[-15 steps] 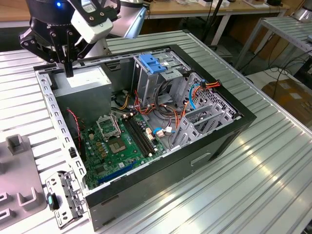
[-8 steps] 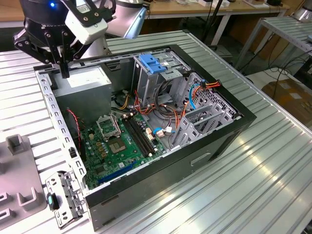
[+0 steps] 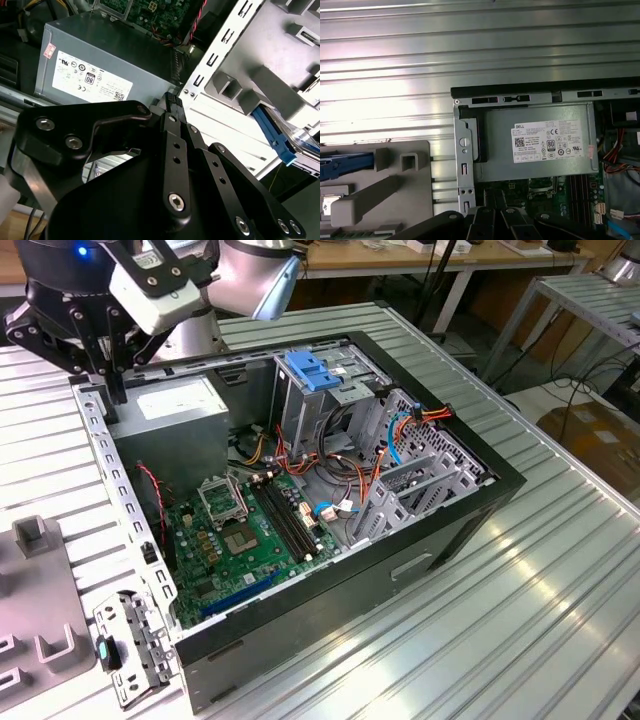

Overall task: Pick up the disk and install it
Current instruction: 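Reach for the disk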

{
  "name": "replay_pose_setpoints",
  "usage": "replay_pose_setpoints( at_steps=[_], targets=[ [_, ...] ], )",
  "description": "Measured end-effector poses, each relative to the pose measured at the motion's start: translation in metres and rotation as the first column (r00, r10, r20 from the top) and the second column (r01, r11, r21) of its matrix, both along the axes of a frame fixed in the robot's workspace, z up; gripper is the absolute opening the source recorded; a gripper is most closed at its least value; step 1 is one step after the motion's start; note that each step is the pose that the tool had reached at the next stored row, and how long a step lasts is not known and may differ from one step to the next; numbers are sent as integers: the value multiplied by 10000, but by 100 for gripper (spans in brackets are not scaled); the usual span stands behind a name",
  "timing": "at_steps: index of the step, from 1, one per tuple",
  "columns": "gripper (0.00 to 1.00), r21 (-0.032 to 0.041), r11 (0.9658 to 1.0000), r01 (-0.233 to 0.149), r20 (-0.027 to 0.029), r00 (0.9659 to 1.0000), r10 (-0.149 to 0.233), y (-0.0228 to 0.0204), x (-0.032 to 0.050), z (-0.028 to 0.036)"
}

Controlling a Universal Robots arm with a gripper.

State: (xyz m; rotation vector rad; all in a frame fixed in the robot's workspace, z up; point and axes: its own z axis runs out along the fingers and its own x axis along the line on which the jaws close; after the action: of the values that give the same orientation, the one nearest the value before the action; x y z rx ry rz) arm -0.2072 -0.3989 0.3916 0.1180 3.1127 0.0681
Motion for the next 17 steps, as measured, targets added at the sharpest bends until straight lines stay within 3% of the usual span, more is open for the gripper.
replay_pose_setpoints(
  at_steps=[17],
  targets=[
    [11, 1, 10000, 0, -2, 10000, 0, 0, -252, -7]
  ],
)
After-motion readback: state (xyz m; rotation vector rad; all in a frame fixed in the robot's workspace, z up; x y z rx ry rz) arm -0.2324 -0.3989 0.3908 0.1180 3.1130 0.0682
